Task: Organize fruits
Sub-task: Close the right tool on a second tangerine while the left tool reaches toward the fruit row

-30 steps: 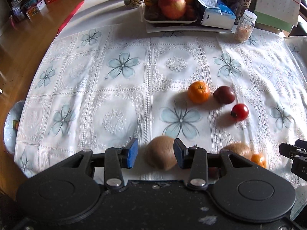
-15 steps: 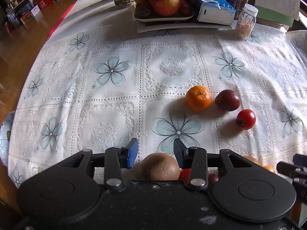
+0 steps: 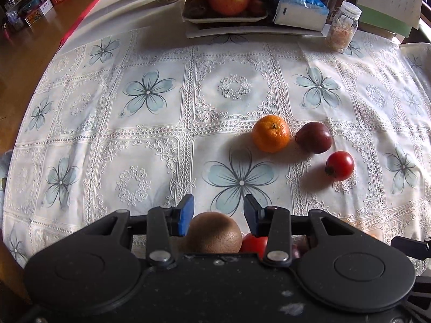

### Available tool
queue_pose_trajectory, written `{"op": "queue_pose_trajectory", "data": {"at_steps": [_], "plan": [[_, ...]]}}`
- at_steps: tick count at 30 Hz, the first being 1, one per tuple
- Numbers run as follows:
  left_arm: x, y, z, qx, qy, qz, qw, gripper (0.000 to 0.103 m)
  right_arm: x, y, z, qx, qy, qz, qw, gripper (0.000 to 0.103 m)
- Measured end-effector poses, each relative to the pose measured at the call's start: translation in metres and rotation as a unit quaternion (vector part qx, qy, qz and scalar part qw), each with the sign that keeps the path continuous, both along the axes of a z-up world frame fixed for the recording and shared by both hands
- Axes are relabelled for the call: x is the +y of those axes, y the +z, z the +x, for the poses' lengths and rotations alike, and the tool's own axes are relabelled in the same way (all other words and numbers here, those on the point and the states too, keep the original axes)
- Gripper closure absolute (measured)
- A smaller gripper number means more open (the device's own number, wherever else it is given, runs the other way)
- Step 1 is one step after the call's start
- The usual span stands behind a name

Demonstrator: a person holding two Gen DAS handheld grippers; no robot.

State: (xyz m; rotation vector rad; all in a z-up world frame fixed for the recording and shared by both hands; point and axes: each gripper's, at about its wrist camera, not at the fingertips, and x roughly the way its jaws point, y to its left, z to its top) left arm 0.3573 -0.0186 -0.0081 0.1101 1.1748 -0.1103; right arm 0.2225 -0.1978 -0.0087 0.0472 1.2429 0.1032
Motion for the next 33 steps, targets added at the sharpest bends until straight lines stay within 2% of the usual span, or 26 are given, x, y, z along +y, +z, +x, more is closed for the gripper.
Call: {"op": "queue_pose_trajectory", "data": {"at_steps": [11, 16, 20, 26, 33], "plan": [[0.002, 0.002, -0.001, 0.001, 0.000, -0.008, 1.0000, 0.060, -0.001, -0.008, 0.006, 0.003, -0.012, 0.023, 1.000, 0.047], [0.001, 0.004, -0.002, 0.000, -0.004, -0.010, 0.9999, 0.060, 0.005, -0.019, 0.009, 0.024, -0.011, 0.017, 1.000, 0.047], [0.002, 0.005, -0.002, -0.001, -0.005, -0.015, 0.9999, 0.060, 0.010, -0.026, 0.009, 0.021, -0.008, 0.008, 1.000, 0.050], [0.006, 0.008, 0.001, -0.005, 0.003, -0.022, 0.9997, 0.060, 0.007, -0.016, 0.007, 0.002, -0.009, 0.006, 1.000, 0.051], [0.004, 0.010, 0.005, -0.009, -0.002, -0.036, 0.9993, 0.060, -0.012, -0.001, 0.015, -0.017, -0.056, 0.019, 0.998, 0.052]]}}
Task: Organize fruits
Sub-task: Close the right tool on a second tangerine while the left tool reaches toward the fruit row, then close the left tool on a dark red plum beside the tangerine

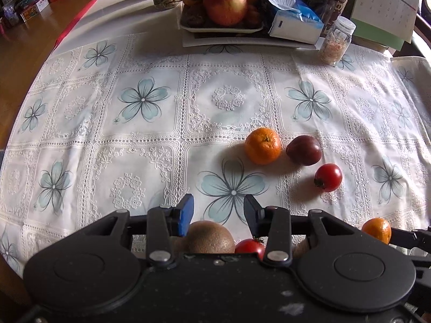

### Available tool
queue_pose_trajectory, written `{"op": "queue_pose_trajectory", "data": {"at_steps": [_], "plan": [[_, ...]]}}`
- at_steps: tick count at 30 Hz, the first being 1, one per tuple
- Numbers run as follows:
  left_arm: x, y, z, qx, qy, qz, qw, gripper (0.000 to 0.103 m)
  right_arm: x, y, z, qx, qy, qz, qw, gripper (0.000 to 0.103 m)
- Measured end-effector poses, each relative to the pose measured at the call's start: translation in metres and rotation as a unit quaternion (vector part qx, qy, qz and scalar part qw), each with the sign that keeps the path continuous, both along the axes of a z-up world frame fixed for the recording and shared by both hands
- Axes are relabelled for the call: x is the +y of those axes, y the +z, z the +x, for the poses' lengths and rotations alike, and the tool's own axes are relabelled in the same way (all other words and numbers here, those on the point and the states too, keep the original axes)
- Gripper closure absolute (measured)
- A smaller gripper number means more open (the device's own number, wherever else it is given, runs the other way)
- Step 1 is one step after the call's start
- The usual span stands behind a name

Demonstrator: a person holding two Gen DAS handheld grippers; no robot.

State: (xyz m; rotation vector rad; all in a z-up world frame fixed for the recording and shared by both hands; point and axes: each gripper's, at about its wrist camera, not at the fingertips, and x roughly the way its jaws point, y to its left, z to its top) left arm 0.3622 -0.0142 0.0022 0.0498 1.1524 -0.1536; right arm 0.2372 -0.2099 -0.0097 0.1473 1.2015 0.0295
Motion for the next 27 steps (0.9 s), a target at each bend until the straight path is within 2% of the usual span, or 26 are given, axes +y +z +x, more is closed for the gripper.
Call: {"op": "queue_pose_trajectory", "data": {"at_steps": [5, 9, 16, 22, 27], "plan": [[-0.009, 0.002, 0.003, 0.000, -0.014, 0.002, 0.9999, 0.060, -0.016, 0.009, 0.004, -0.003, -0.036, 0.021, 0.999, 0.052], [-0.024, 0.003, 0.015, 0.004, -0.015, -0.006, 0.9999, 0.060, -0.027, 0.015, 0.005, -0.012, -0.063, 0.012, 0.998, 0.052], [-0.062, 0.003, 0.037, 0.011, -0.027, -0.009, 0.9995, 0.060, -0.049, 0.015, 0.007, 0.008, -0.102, 0.043, 0.994, 0.052], [-0.095, 0.003, 0.048, 0.019, -0.038, -0.023, 0.9988, 0.060, -0.056, 0.023, 0.005, -0.001, -0.113, 0.040, 0.993, 0.052], [-0.114, -0.010, 0.057, 0.040, -0.026, -0.036, 0.9982, 0.060, -0.060, 0.029, 0.002, -0.015, -0.116, 0.032, 0.993, 0.052]]}}
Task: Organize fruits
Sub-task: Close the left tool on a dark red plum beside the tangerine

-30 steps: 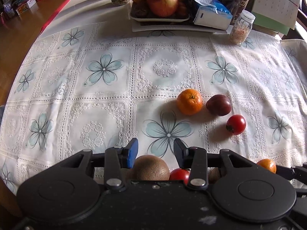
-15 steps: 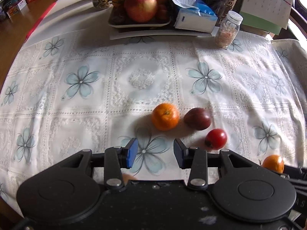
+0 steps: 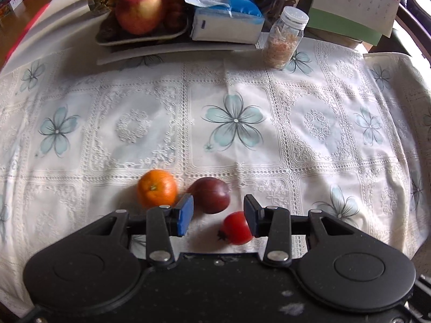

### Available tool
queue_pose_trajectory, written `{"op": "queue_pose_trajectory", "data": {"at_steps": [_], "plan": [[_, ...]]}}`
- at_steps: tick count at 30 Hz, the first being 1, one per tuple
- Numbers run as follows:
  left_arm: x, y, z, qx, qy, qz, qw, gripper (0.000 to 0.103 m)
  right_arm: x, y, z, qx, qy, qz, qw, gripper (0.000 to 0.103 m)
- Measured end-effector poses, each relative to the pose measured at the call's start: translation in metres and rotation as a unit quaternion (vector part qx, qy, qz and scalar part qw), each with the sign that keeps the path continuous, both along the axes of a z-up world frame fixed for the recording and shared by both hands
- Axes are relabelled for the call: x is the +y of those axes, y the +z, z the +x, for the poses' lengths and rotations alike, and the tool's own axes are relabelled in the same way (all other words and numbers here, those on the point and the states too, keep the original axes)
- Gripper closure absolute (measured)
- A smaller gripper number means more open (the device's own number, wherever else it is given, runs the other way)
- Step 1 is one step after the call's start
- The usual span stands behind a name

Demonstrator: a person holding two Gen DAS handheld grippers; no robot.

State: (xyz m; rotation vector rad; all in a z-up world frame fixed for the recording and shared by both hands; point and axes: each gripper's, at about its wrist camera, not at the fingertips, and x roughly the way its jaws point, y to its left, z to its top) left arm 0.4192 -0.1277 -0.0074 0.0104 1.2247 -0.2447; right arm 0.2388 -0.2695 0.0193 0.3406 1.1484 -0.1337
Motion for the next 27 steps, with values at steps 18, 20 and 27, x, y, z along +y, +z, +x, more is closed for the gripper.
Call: {"op": "queue_pose_trajectory", "data": {"at_steps": [18, 20, 27], "plan": [[-0.014, -0.037, 0.020, -0.008, 0.018, 0.056, 0.9982, 0.059, -0.003, 0.008, -0.005, -0.013, 0.004, 0.000, 1.000, 0.052], [-0.013, -0.036, 0.020, -0.017, 0.019, 0.049, 0.9985, 0.060, -0.004, 0.008, -0.005, -0.013, 0.001, -0.001, 1.000, 0.052], [-0.002, 0.003, -0.005, -0.050, 0.024, 0.035, 0.9978, 0.060, -0.004, 0.006, -0.006, -0.014, -0.002, -0.004, 1.000, 0.052]]}}
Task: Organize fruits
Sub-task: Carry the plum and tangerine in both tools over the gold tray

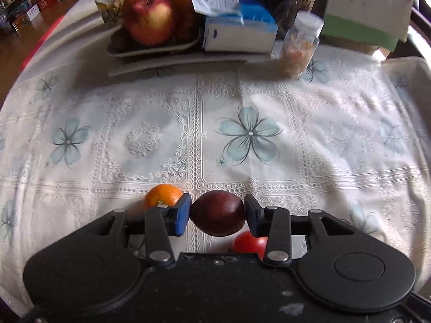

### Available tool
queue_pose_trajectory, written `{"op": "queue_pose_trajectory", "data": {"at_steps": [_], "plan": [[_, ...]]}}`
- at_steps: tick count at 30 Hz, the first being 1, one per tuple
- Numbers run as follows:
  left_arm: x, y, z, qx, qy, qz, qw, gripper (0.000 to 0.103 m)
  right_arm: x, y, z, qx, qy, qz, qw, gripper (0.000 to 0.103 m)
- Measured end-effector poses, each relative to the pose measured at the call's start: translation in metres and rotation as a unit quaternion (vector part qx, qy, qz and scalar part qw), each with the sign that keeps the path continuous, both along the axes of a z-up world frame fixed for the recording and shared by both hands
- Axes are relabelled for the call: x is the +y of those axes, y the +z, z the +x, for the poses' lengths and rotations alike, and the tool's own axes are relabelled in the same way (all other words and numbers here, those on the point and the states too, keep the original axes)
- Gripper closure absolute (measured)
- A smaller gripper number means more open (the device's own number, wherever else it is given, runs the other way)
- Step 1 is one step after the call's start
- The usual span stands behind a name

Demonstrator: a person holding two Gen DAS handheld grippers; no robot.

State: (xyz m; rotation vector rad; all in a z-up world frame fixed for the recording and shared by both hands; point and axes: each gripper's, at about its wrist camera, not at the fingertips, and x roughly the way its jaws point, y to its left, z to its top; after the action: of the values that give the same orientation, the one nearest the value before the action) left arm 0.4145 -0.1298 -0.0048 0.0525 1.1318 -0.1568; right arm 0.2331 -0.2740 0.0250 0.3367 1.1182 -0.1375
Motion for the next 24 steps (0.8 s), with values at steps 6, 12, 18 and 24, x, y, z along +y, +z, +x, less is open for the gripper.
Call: {"op": "queue_pose_trajectory", "data": {"at_steps": [6, 12, 18, 24], "plan": [[0.036, 0.054, -0.066, -0.038, 0.016, -0.024, 0.9989, 0.060, 0.007, 0.007, -0.010, -0.036, 0.019, -0.015, 0.999, 0.052], [0.080, 0.068, -0.155, -0.061, 0.032, -0.017, 0.9975, 0.060, 0.021, 0.019, -0.038, -0.101, 0.040, -0.060, 0.992, 0.052], [0.117, 0.048, -0.241, -0.059, 0.059, -0.035, 0.9959, 0.060, 0.033, 0.030, -0.104, -0.171, 0.042, -0.065, 0.982, 0.052], [0.125, 0.029, -0.310, -0.060, 0.050, -0.057, 0.9953, 0.060, 0.050, 0.018, -0.175, -0.174, 0.038, -0.069, 0.982, 0.052]]}}
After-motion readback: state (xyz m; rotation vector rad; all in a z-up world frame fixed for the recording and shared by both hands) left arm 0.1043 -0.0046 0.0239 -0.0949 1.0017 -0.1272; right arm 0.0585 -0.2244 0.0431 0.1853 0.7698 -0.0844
